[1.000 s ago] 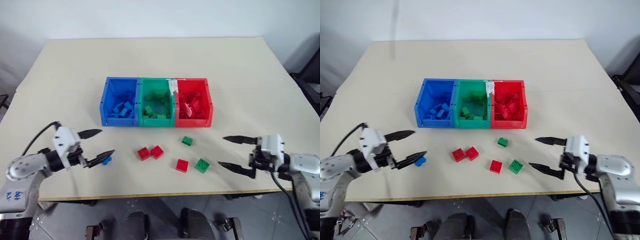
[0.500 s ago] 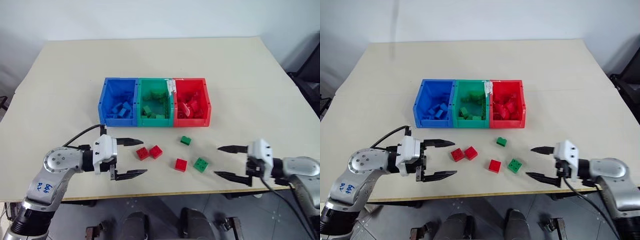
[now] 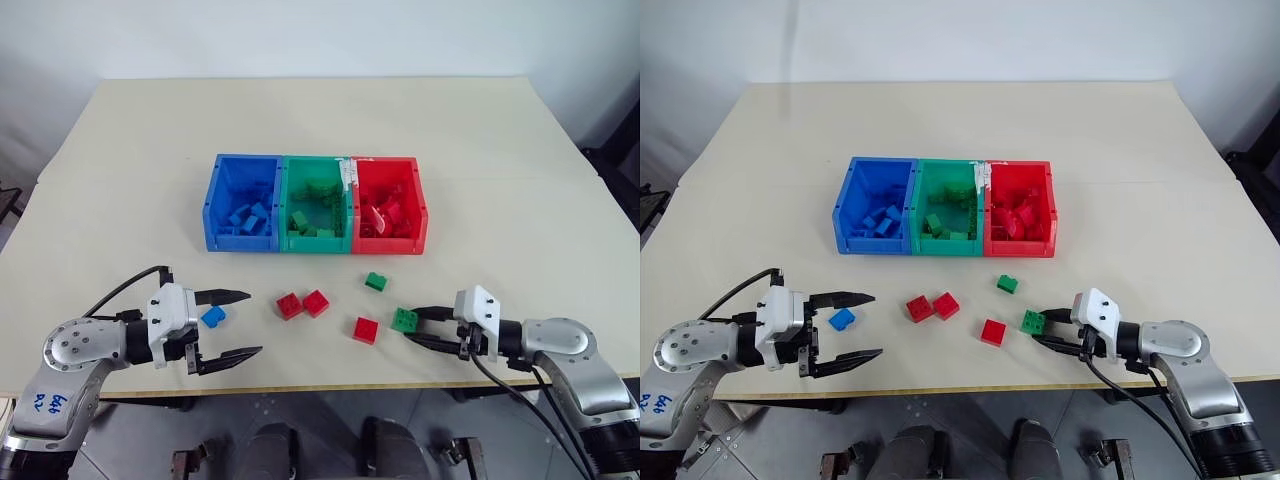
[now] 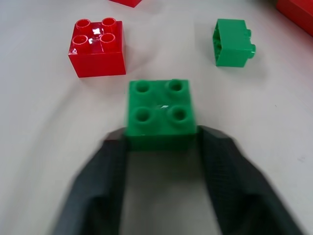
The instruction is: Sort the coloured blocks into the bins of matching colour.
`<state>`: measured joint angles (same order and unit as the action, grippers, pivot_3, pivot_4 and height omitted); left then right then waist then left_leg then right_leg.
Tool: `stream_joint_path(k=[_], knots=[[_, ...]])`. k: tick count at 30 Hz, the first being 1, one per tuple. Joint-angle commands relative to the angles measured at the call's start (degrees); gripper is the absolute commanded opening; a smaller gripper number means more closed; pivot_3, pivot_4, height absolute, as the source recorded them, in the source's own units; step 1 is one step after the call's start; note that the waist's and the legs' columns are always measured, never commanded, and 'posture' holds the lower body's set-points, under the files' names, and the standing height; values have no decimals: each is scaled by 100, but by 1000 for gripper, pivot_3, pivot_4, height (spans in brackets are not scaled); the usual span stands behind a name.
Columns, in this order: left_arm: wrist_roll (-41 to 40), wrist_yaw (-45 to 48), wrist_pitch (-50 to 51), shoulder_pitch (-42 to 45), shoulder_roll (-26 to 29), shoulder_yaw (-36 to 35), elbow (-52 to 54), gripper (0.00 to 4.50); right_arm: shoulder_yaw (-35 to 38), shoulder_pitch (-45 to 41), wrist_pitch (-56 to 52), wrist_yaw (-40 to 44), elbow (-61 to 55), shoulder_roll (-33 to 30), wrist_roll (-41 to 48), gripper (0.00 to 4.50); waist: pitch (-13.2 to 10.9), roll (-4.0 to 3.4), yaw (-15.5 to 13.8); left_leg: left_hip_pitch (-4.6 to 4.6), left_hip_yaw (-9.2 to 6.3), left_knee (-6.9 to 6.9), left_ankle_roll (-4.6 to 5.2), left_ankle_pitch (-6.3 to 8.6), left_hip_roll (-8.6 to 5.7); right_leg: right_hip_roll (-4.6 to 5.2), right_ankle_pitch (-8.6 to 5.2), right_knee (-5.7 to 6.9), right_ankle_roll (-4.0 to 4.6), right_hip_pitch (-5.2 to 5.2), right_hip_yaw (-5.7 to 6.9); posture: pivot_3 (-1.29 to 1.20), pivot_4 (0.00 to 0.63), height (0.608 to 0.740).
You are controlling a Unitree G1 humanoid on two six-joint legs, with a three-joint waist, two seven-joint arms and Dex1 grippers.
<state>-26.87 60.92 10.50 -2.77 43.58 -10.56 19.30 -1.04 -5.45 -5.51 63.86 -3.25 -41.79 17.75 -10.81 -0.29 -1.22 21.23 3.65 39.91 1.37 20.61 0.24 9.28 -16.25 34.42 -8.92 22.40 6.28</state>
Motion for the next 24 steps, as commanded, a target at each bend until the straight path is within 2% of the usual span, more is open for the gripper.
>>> stream_joint_path(k=[1,5,10,14,18,24], knots=[[-95,-73,-104,-2,-60,-119,166,4500,112,-78,103,56,-1,45,123,1414,0,0,-1,0,0,0,0,0,0,0,0,0,0,0,0,0,150,740],[-258,-364,-33,-81,-255,-344,207,4500,489,-444,-94,266,-52,-35,681,1414,0,0,1,0,1,0,0,0,0,0,0,0,0,0,0,0,150,740],[-428,-818,68,-329,-494,-871,278,4500,484,-1587,-996,-211,-142,235,1085,1414,0,0,79,-1,2,2,-2,0,36,-2,0,3,0,3,0,0,150,740],[-458,-953,19,-739,-561,-1272,298,4500,129,-2722,-1447,-805,139,902,900,1414,-1,-2,163,1,9,2,-12,5,41,-10,-2,5,5,10,0,0,150,740],[-439,-1078,-83,-1045,-678,-1624,225,4500,-320,-3797,-1419,-1290,977,1595,325,1414,-1,-2,170,3,8,1,-14,9,45,-14,-7,12,13,16,0,0,150,740],[-350,-1255,-157,-1153,-805,-1621,326,4500,-702,-4598,-1284,-1710,2025,2294,-317,1414,-1,-2,146,9,5,3,-12,11,42,-12,-9,21,17,18,3,0,150,740]])
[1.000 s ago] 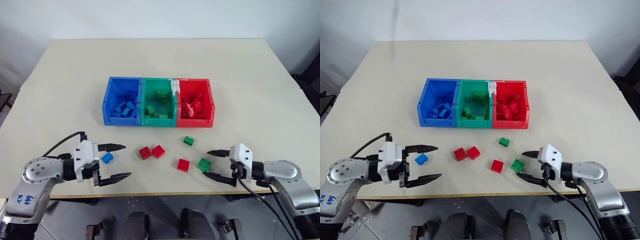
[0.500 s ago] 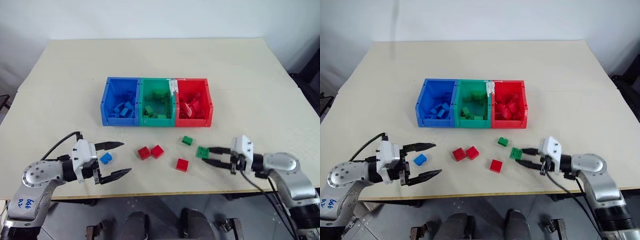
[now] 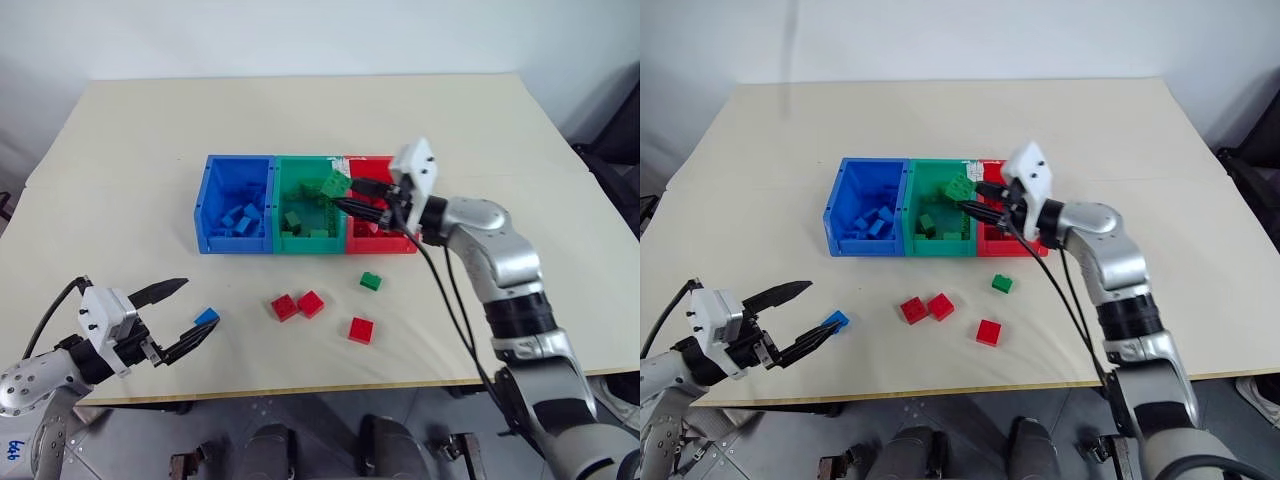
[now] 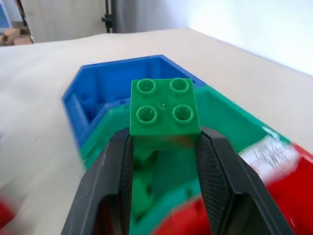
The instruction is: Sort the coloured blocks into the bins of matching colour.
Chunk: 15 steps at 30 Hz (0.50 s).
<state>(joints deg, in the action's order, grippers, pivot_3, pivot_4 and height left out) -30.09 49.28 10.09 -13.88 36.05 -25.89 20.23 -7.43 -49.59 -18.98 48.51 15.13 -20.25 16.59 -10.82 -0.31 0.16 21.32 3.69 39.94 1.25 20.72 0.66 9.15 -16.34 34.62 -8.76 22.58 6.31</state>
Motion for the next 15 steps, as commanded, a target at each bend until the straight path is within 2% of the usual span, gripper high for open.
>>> stream_joint_path(k=[1,6,10,15], knots=[[-25,-119,-118,-44,-57,-69,263,4500,-85,-230,20,-209,242,194,-251,1414,0,0,12,0,0,0,0,1,0,0,0,1,0,2,0,0,150,740],[-57,-187,-47,21,-33,44,355,4500,-18,-131,198,-156,157,178,-373,3074,0,0,30,2,2,-4,-1,4,-2,-2,-1,1,2,7,0,0,150,740],[-283,-13,401,176,173,303,382,4500,316,478,384,299,-568,-177,-11,4469,0,0,0,2,3,-4,-5,6,-7,-14,-2,-1,3,7,1,0,150,740],[-44,213,334,710,294,819,186,4500,961,1872,611,1098,-1667,-973,614,4490,0,0,-25,5,6,-4,-6,11,-10,-18,-2,-12,4,2,5,0,150,740]])
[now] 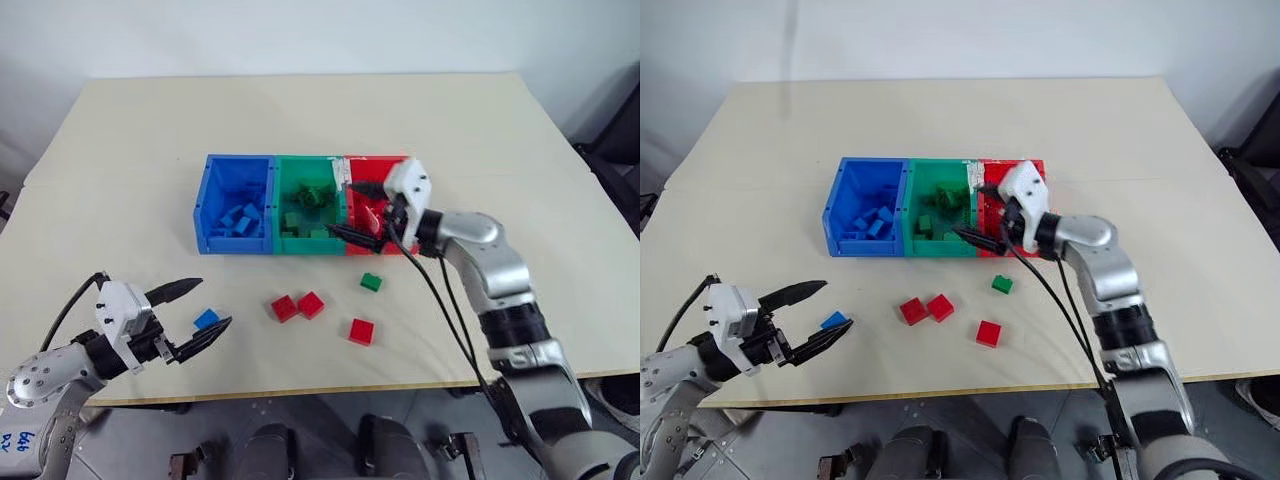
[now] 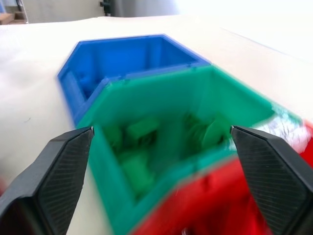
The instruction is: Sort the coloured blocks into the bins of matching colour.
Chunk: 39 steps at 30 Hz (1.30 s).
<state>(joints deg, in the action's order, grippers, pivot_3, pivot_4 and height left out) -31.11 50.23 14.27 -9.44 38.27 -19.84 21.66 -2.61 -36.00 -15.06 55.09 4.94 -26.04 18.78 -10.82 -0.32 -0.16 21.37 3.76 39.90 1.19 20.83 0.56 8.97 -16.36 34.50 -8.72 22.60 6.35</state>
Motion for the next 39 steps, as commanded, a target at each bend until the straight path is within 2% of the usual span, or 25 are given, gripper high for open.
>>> stream_joint_path(k=[1,5,8,11,14,19,24,27,31,32,39], knots=[[103,149,-114,424,77,334,-12,4500,659,864,243,586,-811,-605,499,4490,0,0,-10,-1,2,1,-1,1,3,-3,0,-3,0,-1,0,0,150,740],[213,479,-85,959,206,875,-64,4500,1507,2365,507,1097,-1126,-1504,667,4490,0,-1,-20,-3,17,0,-4,4,8,-13,0,-15,0,-8,0,0,150,740],[166,552,9,1264,179,1125,-60,4500,1899,3036,446,1286,-1166,-1872,832,4490,0,0,33,-8,49,0,-6,5,20,-24,0,-19,0,-8,-6,0,150,740],[312,631,-86,1505,139,1404,-138,4500,1945,3315,407,1396,-1116,-2041,838,4490,0,0,49,-26,69,2,-15,5,33,-35,0,-11,0,-10,-20,0,150,740],[449,629,-273,1611,45,1546,-229,4500,1595,3198,260,1175,-1264,-1864,756,4490,0,-1,49,-35,75,6,-18,3,36,-38,1,0,2,-9,-30,0,150,740],[508,528,-485,1495,-24,1409,-319,4500,615,2354,-359,480,-1413,-1410,338,4490,1,-5,31,-32,41,12,-18,3,39,-36,3,5,5,1,-39,0,150,740],[496,397,-540,978,54,1073,-185,4500,-256,1571,-788,103,-1104,-1041,-155,4490,1,-5,10,-16,19,12,-17,5,32,-34,3,-1,6,3,-31,0,150,740],[485,284,-533,655,56,893,13,4500,-523,1208,-859,-154,-749,-816,-445,4490,1,-5,11,-13,16,12,-17,6,31,-34,3,-5,7,3,-27,0,150,740],[459,168,-525,347,54,721,234,4500,-668,937,-729,-285,-391,-597,-661,3671,1,-5,14,-10,13,12,-17,6,30,-32,3,-6,7,2,-23,0,150,740],[449,156,-523,304,56,684,255,4500,-698,911,-716,-231,-378,-562,-653,3194,1,-5,11,-10,12,12,-17,6,30,-32,3,-6,7,2,-23,0,150,740],[424,78,-525,168,49,542,338,4500,-715,873,-700,163,-535,-599,-467,936,1,-5,25,-11,13,11,-17,7,31,-35,2,-5,7,1,-21,0,150,740]])
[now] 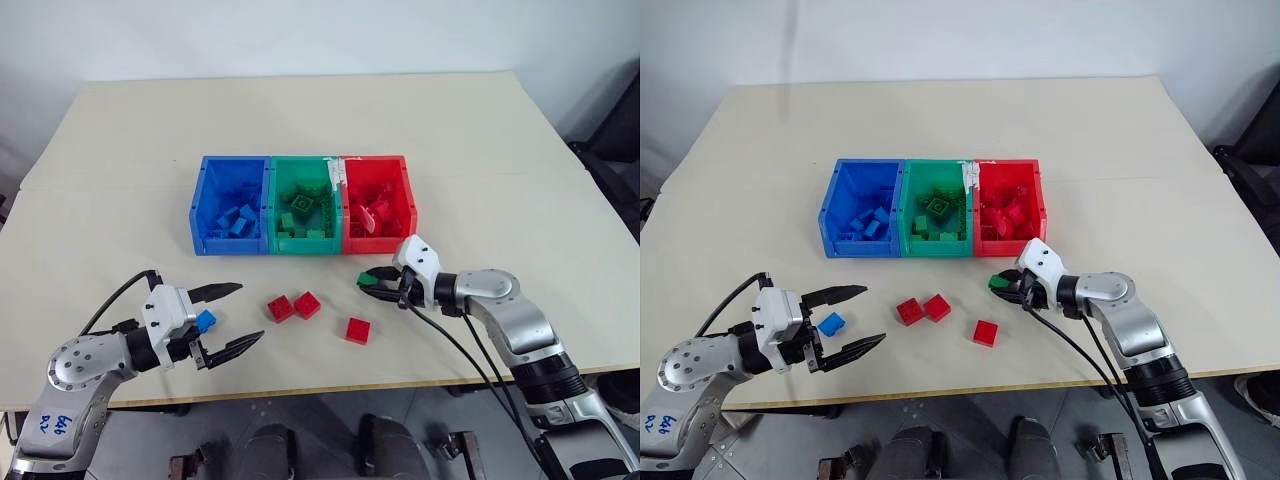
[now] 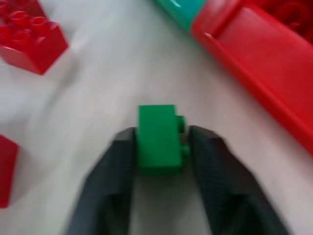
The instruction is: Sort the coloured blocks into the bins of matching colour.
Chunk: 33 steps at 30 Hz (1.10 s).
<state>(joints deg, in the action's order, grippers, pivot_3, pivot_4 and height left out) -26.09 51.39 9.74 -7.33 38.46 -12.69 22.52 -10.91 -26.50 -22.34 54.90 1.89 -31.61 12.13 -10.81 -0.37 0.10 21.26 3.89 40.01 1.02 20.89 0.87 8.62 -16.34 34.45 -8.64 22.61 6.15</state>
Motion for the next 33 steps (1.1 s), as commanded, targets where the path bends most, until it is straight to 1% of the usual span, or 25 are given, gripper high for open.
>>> stream_joint_path(k=[1,3,5,8,11,14,16,18,20,21,24,25,27,28,29,31,33], knots=[[-102,-70,-64,-60,16,-223,257,4500,253,-159,-254,181,-390,34,452,938,0,0,0,0,0,0,0,0,0,0,0,0,0,0,0,0,150,740],[-173,-147,-49,-111,-20,-358,272,4500,480,-420,-726,57,-640,220,859,938,-1,-1,4,0,0,0,0,0,2,0,0,0,0,1,-1,0,150,740],[-266,-271,-42,-215,-97,-559,277,4500,544,-817,-965,-59,-693,445,1061,938,-3,-5,58,0,2,0,0,0,5,-1,0,2,0,4,-2,0,150,740],[-378,-459,-41,-428,-241,-875,313,4500,523,-1416,-1066,-388,-418,831,1023,938,-3,-5,125,-3,0,-1,-5,2,10,-2,-3,11,6,6,-2,0,150,740],[-361,-560,-68,-665,-318,-1098,345,4500,311,-2035,-732,-664,347,1235,637,938,-1,-3,158,-3,-4,-3,-8,3,9,-2,-7,19,13,9,0,0,150,740],[-351,-616,-126,-889,-378,-1250,358,4500,59,-2611,-59,-983,1352,1579,59,938,-2,-3,155,-3,0,-3,-7,4,4,0,-7,23,14,12,-2,0,150,740],[-342,-644,-159,-1003,-429,-1329,372,4500,75,-2935,235,-1188,1954,1800,-118,938,-2,-3,172,2,-1,-3,-7,4,3,1,-8,26,15,17,-1,0,150,740],[-332,-680,-182,-1062,-463,-1355,396,4500,89,-3114,438,-1210,2336,1896,-222,938,-2,-3,164,3,0,-4,-7,4,3,1,-8,28,16,20,-2,0,150,740],[-326,-721,-197,-1075,-487,-1357,417,4500,132,-3171,586,-1113,2471,1931,-227,1695,-2,-3,162,4,-5,-5,-7,4,4,1,-10,31,19,20,1,0,150,740],[-326,-730,-203,-1077,-491,-1355,421,4500,150,-3182,636,-1082,2497,1935,-220,1994,-1,-2,164,4,-6,-6,-7,4,3,1,-10,31,19,20,1,0,150,740],[-328,-739,-219,-1055,-493,-1316,429,4500,220,-3063,775,-814,2262,1821,-86,3010,-2,-3,179,4,-3,-7,-7,5,3,1,-10,29,19,20,1,0,150,740],[-331,-726,-226,-1029,-482,-1290,424,4500,252,-2986,810,-687,2124,1755,-21,3290,-2,-3,179,3,-3,-7,-7,5,5,-1,-10,29,19,20,1,0,150,740],[-340,-666,-210,-868,-416,-1184,363,4500,367,-2689,959,-242,1722,1489,189,4033,-2,-3,153,4,-4,-7,-8,5,5,-1,-10,29,19,20,2,0,150,740],[-345,-626,-195,-779,-379,-1130,324,4500,431,-2523,958,-45,1528,1337,291,4333,-2,-3,138,4,-5,-7,-8,5,4,0,-10,31,19,19,3,0,150,740],[-334,-569,-189,-666,-334,-1061,264,4500,506,-2321,966,136,1338,1140,369,4423,-2,-2,127,6,-5,-6,-6,6,2,1,-10,30,19,18,4,0,150,740],[-285,-417,-191,-419,-222,-888,128,4500,650,-1826,1124,610,932,657,519,4423,0,0,88,7,-5,-3,-2,8,-3,5,-10,27,19,13,5,0,150,740],[-243,-279,-204,-232,-138,-747,20,4500,816,-1422,1203,896,596,312,685,4423,0,0,71,6,-4,-3,0,10,-3,4,-10,21,18,10,6,0,150,740]])
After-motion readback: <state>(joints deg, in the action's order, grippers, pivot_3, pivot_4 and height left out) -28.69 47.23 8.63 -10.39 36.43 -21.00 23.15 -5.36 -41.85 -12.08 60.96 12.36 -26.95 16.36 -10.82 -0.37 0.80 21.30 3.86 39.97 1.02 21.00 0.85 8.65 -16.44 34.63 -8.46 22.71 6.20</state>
